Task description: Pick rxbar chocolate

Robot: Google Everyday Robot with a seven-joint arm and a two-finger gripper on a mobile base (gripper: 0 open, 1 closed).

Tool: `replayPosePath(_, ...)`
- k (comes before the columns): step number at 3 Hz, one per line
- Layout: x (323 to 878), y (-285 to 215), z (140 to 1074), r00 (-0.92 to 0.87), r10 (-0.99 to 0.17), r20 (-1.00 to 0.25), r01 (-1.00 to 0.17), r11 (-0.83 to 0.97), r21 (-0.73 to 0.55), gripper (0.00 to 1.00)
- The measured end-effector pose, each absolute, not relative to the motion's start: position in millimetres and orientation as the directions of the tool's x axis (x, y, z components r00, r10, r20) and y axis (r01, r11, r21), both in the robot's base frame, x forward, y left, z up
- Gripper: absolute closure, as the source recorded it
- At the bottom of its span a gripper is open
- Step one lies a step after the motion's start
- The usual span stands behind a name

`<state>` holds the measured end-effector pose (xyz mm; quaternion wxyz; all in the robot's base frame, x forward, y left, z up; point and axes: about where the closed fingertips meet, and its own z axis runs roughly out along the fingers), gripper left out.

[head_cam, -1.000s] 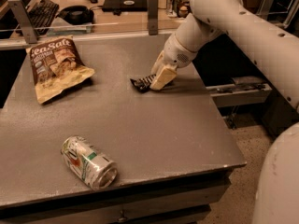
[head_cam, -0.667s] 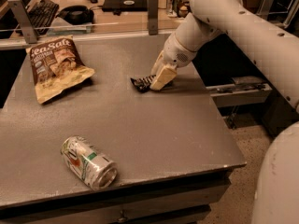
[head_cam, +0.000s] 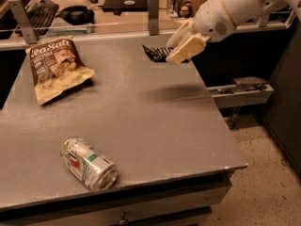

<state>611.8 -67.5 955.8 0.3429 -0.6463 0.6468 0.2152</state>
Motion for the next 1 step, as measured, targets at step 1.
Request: replayPosePath(1,611.6,-65.2,960.3,0.074,-0.676,-0.733,-0.984,0.071,-0.166,1.0)
